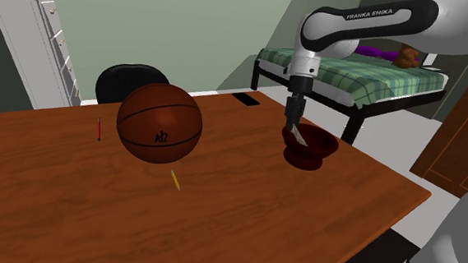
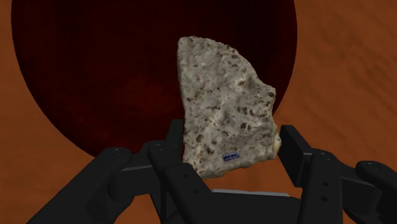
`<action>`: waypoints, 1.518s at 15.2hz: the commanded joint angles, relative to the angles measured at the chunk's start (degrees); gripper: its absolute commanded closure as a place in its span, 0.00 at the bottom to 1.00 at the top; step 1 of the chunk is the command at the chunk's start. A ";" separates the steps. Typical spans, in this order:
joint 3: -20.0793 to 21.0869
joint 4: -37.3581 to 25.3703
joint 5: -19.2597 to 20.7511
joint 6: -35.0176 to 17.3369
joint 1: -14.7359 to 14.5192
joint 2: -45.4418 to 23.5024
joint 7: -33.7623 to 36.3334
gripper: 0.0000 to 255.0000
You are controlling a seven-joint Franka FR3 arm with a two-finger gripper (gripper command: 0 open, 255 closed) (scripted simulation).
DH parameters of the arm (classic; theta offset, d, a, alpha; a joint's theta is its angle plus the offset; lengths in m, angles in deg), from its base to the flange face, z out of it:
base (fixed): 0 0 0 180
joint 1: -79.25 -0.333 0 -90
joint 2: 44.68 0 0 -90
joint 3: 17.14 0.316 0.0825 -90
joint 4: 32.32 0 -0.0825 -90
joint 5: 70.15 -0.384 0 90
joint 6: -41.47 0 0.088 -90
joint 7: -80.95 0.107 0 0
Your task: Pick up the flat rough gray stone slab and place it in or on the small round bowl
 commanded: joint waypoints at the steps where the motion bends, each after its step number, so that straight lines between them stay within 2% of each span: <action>1: -0.01 -0.71 0.01 0.74 0.01 0.05 0.15 1.00; 23: -0.42 -20.15 -0.48 17.62 0.28 -2.22 3.44 1.00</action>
